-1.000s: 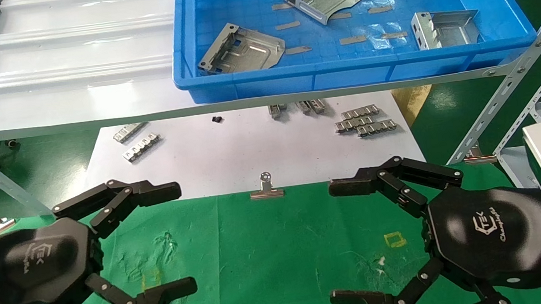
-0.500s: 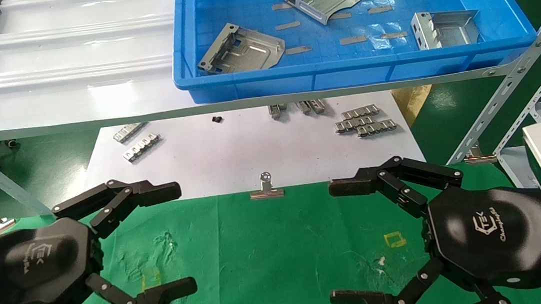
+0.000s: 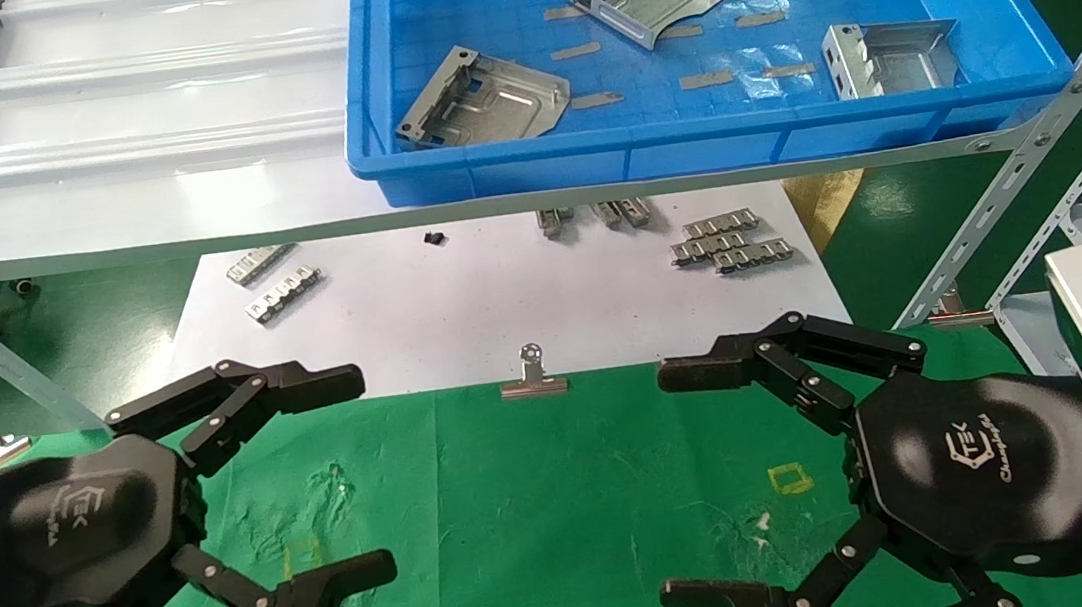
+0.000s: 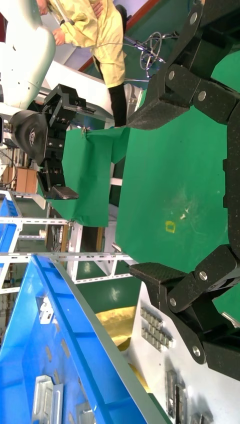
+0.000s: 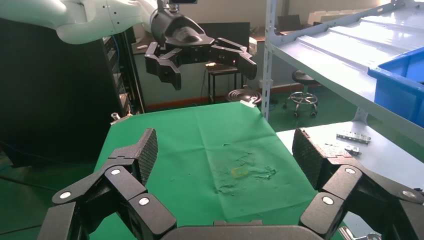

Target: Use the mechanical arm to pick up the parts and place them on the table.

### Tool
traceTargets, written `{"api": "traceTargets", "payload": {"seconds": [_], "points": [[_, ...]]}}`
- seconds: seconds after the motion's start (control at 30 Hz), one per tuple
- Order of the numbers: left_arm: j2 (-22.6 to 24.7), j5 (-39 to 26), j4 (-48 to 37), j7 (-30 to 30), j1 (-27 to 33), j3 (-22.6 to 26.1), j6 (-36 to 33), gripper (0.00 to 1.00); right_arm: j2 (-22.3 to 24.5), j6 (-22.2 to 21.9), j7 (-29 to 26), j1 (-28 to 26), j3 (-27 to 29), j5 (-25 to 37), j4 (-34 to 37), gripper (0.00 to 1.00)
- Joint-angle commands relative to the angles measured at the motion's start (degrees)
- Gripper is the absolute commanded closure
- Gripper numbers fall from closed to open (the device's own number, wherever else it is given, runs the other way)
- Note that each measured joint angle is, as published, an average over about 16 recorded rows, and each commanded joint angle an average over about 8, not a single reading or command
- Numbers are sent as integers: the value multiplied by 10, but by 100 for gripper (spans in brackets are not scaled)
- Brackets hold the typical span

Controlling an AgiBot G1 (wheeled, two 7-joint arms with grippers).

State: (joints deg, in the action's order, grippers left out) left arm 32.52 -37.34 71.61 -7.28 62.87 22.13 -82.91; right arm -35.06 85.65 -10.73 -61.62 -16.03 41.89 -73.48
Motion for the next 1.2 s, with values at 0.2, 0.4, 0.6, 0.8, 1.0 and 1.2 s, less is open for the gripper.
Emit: {"api": "traceTargets", "payload": {"seconds": [0.2, 0.4, 0.6, 0.8, 1.0, 1.2], "points": [[0, 0, 0, 0, 0, 0, 0, 100, 0, 0, 0, 0, 0, 0, 0, 0], [0, 0, 0, 0, 0, 0, 0, 100, 0, 0, 0, 0, 0, 0, 0, 0], [0, 0, 0, 0, 0, 0, 0, 100, 0, 0, 0, 0, 0, 0, 0, 0], [0, 0, 0, 0, 0, 0, 0, 100, 0, 0, 0, 0, 0, 0, 0, 0], [0, 0, 0, 0, 0, 0, 0, 100, 0, 0, 0, 0, 0, 0, 0, 0], [0, 0, 0, 0, 0, 0, 0, 100, 0, 0, 0, 0, 0, 0, 0, 0]]}}
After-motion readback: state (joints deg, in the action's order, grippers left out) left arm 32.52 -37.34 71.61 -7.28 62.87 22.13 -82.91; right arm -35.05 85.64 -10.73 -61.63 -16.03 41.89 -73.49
